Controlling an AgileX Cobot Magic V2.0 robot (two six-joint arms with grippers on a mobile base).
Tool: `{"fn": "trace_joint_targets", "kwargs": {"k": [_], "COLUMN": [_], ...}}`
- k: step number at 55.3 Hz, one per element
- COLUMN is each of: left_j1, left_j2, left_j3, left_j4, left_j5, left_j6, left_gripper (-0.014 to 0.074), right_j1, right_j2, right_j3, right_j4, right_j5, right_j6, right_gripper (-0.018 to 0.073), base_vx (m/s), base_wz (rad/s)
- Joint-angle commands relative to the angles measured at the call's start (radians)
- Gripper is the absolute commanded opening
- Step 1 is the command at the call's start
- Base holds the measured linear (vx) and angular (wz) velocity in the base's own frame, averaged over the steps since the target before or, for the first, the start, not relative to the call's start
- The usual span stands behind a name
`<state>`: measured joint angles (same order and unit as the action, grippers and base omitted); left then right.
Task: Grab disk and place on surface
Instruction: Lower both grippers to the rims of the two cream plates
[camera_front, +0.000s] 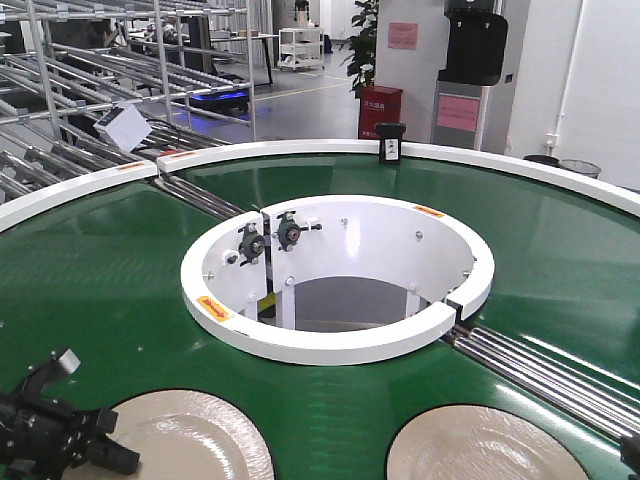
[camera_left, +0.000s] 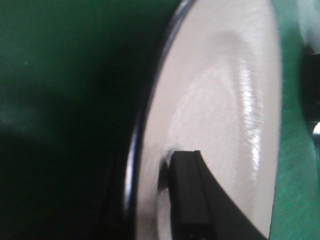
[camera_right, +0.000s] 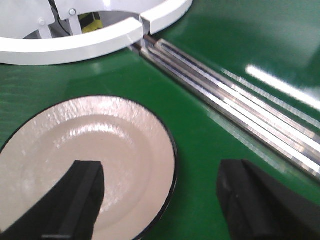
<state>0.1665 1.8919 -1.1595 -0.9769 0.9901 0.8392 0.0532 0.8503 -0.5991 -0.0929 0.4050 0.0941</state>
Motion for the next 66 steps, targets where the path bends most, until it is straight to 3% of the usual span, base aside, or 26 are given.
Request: {"fn": "trace_joint_targets", "kwargs": {"k": [1, 7, 15, 21, 26, 31, 40, 51, 56, 66], "left_j1": [-0.015, -0.015, -0.015, -0.015, -0.015, -0.015, -0.015, -0.015, -0.015, -0.015], "left_j2": [-0.066, -0.1, -0.12, -0.12, -0.12, -0.12, -0.12, -0.12, -0.12, -0.12], "left_j3": [-0.038, -0.084, -0.152, -0.185, -0.203, -0.203, -0.203, -0.203, -0.203, -0.203], "left_j4": [-0.023, -0.023, -0.023, -0.023, -0.022, -0.021, -0.016, -0.013, -0.013, -0.013], "left_j5": [0.054, 0.053, 0.053, 0.056, 0.057, 0.057, 0.061, 0.08, 0.08, 0.081], "left_j6": [0.0, -0.105, -0.223, -0.27, -0.273, -0.273, -0.273, -0.271, -0.271, -0.271], "left_gripper": [-0.001, -0.0009, -0.0009, -0.0008, -0.0008, -0.0008, -0.0008, -0.0008, -0.0008, -0.0008], "right_j1": [-0.005, -0.005, -0.016, -0.085, -0.186, -0.31, -0.478, -0.471, -0.426, -0.336], "right_j2": [0.024, 0.117, 0.243, 0.347, 0.439, 0.533, 0.687, 0.831, 0.895, 0.988], "right_j3": [-0.056, -0.123, -0.228, -0.315, -0.384, -0.441, -0.468, -0.468, -0.468, -0.468], "right_j4": [0.022, 0.011, -0.005, -0.006, 0.038, 0.192, 0.645, 0.989, 1.052, 1.055], "right_j5": [0.045, 0.225, 0.325, 0.377, 0.4, 0.397, 0.41, 0.458, 0.468, 0.448], "right_j6": [0.056, 0.098, 0.097, 0.097, 0.083, -0.013, -0.369, -0.754, -0.86, -0.87], "right_gripper": [0.0536, 0.0536, 0.0536, 0.0529, 0.0517, 0.0496, 0.0467, 0.0463, 0.0463, 0.0463], "base_vx": [0.0, 0.0, 0.0, 0.0, 0.0, 0.0, 0.0, 0.0, 0.0, 0.0], "base_wz": [0.0, 0.0, 0.0, 0.0, 0.0, 0.0, 0.0, 0.0, 0.0, 0.0]}}
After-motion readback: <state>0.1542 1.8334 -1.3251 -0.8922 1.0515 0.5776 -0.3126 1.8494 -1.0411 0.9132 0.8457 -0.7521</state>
